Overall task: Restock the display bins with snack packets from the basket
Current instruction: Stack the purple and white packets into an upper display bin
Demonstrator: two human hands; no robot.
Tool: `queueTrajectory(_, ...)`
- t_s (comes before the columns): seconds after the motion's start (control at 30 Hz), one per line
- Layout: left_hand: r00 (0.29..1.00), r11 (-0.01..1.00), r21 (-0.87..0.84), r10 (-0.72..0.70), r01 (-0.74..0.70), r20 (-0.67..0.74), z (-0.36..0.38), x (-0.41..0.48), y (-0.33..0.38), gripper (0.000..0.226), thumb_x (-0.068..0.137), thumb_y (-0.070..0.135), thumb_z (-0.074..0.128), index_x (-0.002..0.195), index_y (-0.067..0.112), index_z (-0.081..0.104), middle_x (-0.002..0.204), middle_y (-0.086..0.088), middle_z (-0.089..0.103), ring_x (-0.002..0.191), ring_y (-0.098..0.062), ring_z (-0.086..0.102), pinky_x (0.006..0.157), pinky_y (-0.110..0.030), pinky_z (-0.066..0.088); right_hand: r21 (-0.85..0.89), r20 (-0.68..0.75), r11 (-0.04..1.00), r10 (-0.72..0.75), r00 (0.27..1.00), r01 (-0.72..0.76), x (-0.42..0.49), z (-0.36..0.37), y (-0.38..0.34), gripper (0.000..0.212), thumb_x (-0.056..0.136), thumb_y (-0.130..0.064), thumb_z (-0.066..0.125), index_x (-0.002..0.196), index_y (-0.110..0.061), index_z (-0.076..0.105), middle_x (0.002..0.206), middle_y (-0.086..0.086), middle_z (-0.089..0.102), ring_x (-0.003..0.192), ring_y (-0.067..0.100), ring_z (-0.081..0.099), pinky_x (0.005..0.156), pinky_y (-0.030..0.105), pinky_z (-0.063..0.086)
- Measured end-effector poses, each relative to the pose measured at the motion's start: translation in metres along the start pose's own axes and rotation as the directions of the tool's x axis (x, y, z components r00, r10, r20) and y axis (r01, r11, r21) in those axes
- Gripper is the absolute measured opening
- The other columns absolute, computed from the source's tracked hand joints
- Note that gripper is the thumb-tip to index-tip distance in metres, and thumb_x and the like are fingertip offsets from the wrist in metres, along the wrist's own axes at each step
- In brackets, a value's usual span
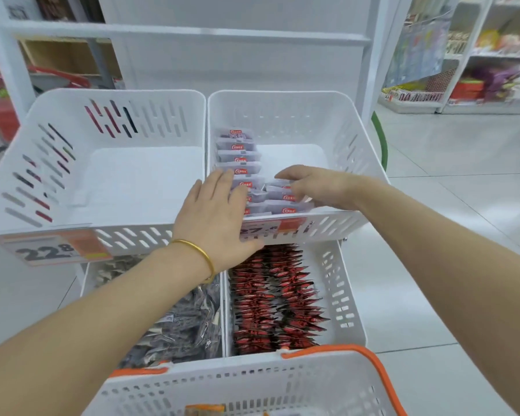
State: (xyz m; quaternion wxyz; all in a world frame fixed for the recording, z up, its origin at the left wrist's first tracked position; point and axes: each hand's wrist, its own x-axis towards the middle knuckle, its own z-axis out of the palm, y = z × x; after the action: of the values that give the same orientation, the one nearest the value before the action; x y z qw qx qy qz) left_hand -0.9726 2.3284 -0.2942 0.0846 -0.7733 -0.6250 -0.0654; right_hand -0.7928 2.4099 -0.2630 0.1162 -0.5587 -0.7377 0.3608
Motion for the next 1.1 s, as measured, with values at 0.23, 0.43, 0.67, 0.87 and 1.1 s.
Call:
queueTrajectory(0.23,0.982,0.985,-0.128,0.093,-0.114,-0.162,-0.015,-0.051,0.009,0.080,0.080,0.056,0.055,0.143,0.012,0.033,0.153,-0.014,0.021,0.143,-0.030,0.011,0.117,-0.044,0.008,0.086,-0.401,0.973,-0.162,0.902,0.213,-0.081,-0.001,-0.003,0.058,0.086,0.002,0.042,0.138,-0.025,0.041,0.139,-0.003,0.044,0.125,0.017,0.045,0.101,0.029,0.038)
queueTrajectory(0.43,0.944,0.923,-0.351,0.243,-0.154,0.224,0.000,-0.175,0.040,0.069,0.088,0.048,0.056,0.144,0.019,0.029,0.154,-0.002,0.014,0.142,-0.019,0.008,0.114,-0.032,0.015,0.333,-0.247,0.925,-0.100,0.964,0.181,-0.196,0.090,0.033,0.038,0.087,0.003,0.051,0.109,-0.027,0.057,0.111,0.002,0.061,0.097,0.020,0.060,0.080,0.029,0.049)
queueTrajectory(0.67,0.826,0.933,-0.333,0.292,-0.136,0.481,0.030,-0.264,0.066,0.060,0.093,0.044,0.049,0.144,0.023,0.027,0.156,0.000,0.009,0.142,-0.016,0.007,0.113,-0.025,0.011,0.130,0.070,0.967,0.212,0.975,-0.220,-0.277,0.217,0.138,0.030,0.088,0.003,0.053,0.111,-0.014,0.062,0.108,0.006,0.061,0.102,0.025,0.059,0.083,0.034,0.051)
queueTrajectory(0.87,0.799,0.939,-0.326,0.279,-0.111,0.532,0.040,-0.293,0.073,0.056,0.093,0.041,0.049,0.143,0.026,0.029,0.155,0.002,0.012,0.142,-0.016,0.006,0.114,-0.029,0.011,-0.205,0.178,0.946,0.289,0.941,-0.252,-0.283,0.265,0.161,0.055,0.087,-0.032,0.065,0.137,-0.021,0.045,0.138,0.006,0.044,0.120,0.025,0.050,0.098,0.033,0.042)
queueTrajectory(1.1,0.786,0.940,-0.324,0.279,-0.106,0.552,0.046,-0.294,0.076,0.054,0.094,0.037,0.049,0.143,0.024,0.030,0.154,0.001,0.013,0.142,-0.017,0.005,0.115,-0.034,0.014,-0.351,0.159,0.892,0.356,0.921,-0.285,-0.275,0.296,0.175,0.060,0.082,-0.021,0.061,0.136,-0.016,0.036,0.128,0.010,0.052,0.119,0.033,0.047,0.090,0.036,0.044)
